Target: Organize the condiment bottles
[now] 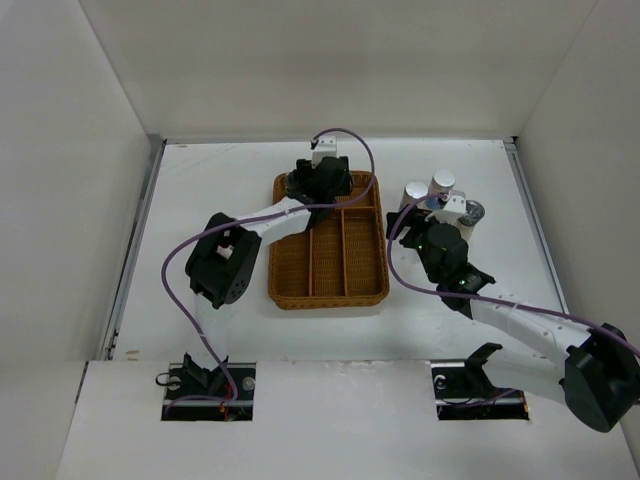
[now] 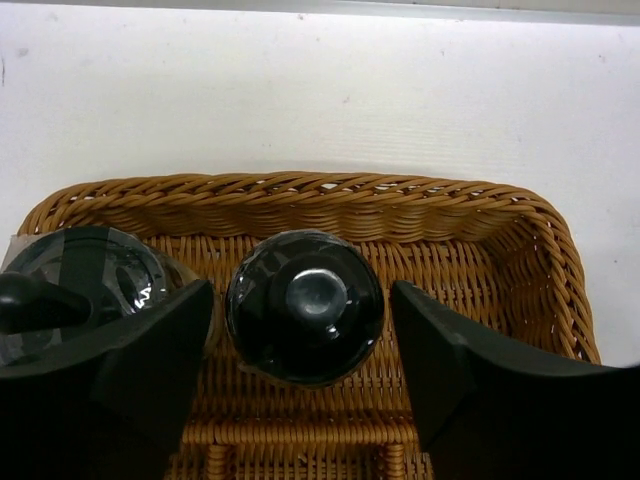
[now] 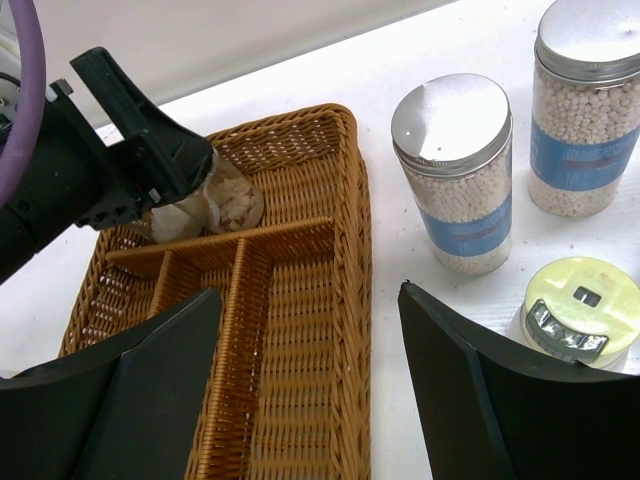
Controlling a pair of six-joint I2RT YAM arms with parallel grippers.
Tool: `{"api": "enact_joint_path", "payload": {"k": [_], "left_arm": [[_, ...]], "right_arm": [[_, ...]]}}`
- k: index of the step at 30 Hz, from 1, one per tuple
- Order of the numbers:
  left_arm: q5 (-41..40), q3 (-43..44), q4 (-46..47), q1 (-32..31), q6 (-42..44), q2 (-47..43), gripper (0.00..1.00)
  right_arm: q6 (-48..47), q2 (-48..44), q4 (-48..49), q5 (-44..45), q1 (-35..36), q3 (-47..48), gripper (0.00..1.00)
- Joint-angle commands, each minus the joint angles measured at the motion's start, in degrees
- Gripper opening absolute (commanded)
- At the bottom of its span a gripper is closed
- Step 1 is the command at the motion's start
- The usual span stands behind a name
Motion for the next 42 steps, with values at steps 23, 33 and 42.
{"api": "enact_joint_path", "payload": {"k": [23, 33, 42], "left_arm": [[1.71, -21.6, 22.3, -8.79, -3.44, -33.33, 0.5], [8.82, -55.08, 23.53, -14.85, -11.62, -53.36, 0.25], [11.2, -70.57, 30.37, -17.76, -14.45, -64.01, 0.21]], "right_arm": [[-0.93, -1.96, 0.24, 4.34, -1.84, 0.46, 0.31], [-0.66, -2.23, -14.79, 10.24, -10.1, 3.28, 0.79], [-1.63, 7.08, -19.63, 4.17, -12.66, 8.9, 0.91]]}}
